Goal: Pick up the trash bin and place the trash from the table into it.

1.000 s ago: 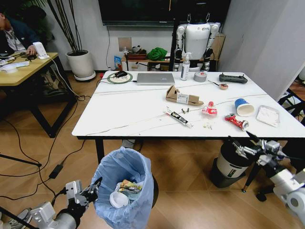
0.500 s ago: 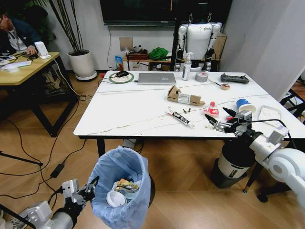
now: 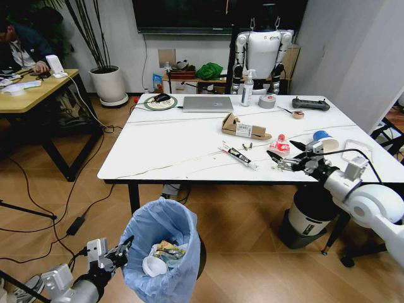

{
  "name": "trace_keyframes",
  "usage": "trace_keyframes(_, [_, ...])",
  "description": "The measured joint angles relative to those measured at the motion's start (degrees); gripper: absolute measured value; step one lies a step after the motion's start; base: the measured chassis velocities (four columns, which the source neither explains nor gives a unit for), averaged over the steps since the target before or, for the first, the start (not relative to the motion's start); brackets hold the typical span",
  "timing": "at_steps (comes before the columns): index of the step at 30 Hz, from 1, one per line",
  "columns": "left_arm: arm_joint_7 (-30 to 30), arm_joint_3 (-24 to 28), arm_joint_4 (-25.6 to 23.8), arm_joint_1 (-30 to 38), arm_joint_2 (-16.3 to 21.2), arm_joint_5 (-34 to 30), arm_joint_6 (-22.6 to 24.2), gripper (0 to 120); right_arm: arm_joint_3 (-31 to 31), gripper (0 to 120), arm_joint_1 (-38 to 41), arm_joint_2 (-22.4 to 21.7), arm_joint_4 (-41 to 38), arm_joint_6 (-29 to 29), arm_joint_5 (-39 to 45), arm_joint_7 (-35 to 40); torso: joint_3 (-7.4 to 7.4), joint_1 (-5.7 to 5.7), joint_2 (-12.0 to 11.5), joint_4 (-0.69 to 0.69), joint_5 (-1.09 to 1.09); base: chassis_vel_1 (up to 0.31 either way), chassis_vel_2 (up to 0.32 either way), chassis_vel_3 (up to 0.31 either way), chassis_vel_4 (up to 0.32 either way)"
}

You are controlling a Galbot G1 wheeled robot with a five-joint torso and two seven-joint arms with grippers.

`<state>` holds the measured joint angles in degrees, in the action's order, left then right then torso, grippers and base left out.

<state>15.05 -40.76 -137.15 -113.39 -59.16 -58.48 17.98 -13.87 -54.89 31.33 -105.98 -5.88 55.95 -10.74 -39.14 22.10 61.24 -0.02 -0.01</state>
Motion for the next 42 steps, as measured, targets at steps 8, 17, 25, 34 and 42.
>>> trace_keyframes(8, [0.07, -1.48, -0.23, -0.19, 0.42, -0.74, -0.01, 0, 14.99, 100, 16.02, 4.31, 4.27, -1.45, 1.15, 2.82, 0.0, -0.01, 0.0, 0.04, -0.06, 0.0, 0.0, 0.0, 0.0])
trace_keyframes(17, [0.2, -1.71, 0.06, 0.31, 0.51, -1.29, 0.0, 0, 27.2, 100, 25.15, 8.55, 11.35, -1.79, 1.53, 2.6, 0.0, 0.0, 0.0, 0.02, 0.01, 0.0, 0.0, 0.0, 0.0])
trace_keyframes(25, [0.45, -1.44, 0.77, 1.27, 0.8, -2.07, -0.01, 0, 32.45, 100, 28.1, 10.8, 16.89, -1.71, 0.84, 0.94, 0.0, 0.0, 0.0, 0.01, 0.0, 0.0, 0.0, 0.0, 0.0])
trace_keyframes(34, [0.91, -1.41, 0.86, 1.58, 0.87, -2.68, 0.1, 0, 33.53, 100, 29.71, 13.37, 22.05, -1.16, 0.06, -0.63, 0.0, 0.0, 0.0, 0.01, 0.01, 0.0, 0.0, 0.0, 0.0])
trace_keyframes(42, [0.93, -1.26, 0.96, 1.62, 0.7, -2.67, 0.14, 0, 33.59, 79, 29.52, 13.72, 24.42, -0.66, -1.17, -1.83, 0.0, 0.0, 0.0, 0.01, 0.01, 0.0, 0.0, 0.0, 0.0])
